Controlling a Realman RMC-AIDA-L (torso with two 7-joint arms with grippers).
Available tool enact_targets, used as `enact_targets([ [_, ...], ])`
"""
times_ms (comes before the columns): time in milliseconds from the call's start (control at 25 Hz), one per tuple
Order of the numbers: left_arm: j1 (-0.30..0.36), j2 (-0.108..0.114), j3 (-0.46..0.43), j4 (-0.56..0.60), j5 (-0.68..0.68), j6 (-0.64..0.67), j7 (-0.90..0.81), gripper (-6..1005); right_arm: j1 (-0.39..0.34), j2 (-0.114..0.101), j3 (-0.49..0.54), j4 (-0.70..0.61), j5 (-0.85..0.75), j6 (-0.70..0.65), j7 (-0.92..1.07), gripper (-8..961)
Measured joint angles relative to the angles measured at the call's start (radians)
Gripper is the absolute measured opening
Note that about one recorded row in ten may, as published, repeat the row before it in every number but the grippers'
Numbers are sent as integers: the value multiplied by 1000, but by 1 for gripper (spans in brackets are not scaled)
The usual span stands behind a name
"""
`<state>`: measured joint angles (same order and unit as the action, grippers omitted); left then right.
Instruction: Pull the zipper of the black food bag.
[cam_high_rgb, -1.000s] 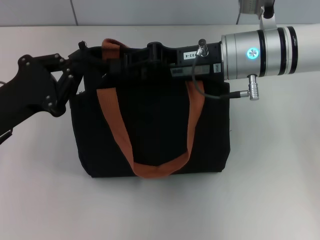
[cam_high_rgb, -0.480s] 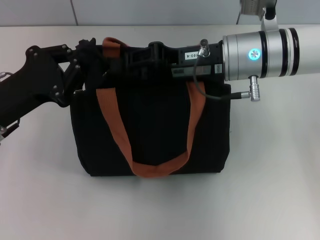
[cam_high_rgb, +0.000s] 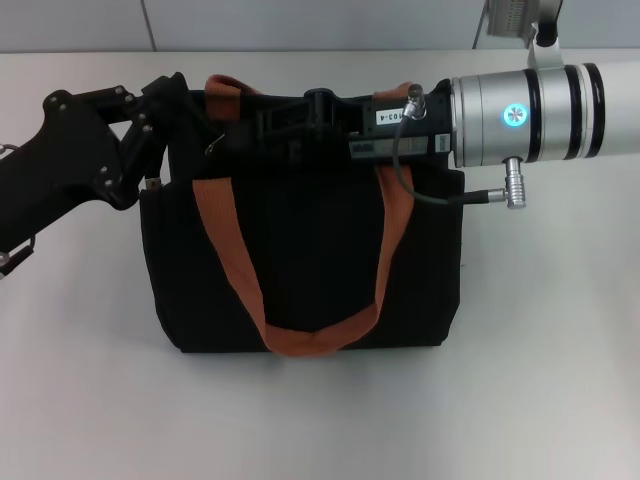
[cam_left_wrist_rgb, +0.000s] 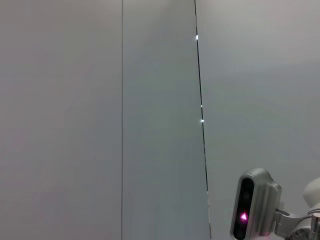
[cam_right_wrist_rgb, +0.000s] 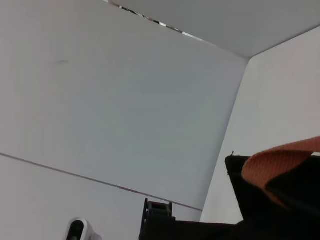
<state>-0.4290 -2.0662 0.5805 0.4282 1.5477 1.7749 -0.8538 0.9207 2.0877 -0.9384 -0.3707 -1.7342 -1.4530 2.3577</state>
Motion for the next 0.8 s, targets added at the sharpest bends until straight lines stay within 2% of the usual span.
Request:
enact_targets([
  [800,-8,0,-4,-13,-3,0,2,56,-11,-5,-3,-7,10,-56,33,305],
])
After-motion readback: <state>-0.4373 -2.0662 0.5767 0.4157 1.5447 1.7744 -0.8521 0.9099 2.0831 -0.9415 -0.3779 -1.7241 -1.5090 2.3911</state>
